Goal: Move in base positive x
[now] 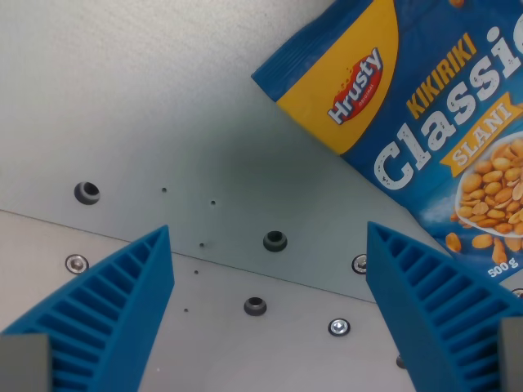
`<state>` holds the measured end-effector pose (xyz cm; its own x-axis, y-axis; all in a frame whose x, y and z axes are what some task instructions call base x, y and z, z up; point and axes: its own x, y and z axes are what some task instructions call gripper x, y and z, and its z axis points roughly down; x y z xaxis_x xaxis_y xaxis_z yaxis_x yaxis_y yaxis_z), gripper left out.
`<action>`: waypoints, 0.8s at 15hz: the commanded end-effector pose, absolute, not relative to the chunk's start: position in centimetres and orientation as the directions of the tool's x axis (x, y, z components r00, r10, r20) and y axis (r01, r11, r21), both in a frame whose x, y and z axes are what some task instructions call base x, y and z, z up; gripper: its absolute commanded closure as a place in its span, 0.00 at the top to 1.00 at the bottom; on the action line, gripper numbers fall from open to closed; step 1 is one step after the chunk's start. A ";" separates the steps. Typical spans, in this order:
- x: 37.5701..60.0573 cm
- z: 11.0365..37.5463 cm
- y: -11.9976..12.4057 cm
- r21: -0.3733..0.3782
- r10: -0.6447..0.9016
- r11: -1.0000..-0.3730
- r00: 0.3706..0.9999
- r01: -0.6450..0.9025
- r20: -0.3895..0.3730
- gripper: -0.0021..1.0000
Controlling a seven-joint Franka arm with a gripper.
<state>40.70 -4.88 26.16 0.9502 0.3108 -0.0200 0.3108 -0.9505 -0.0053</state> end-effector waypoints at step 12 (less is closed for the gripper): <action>47.6 26.4 -6.6 -0.003 0.311 -0.950 0.950 0.311 -0.014 1.00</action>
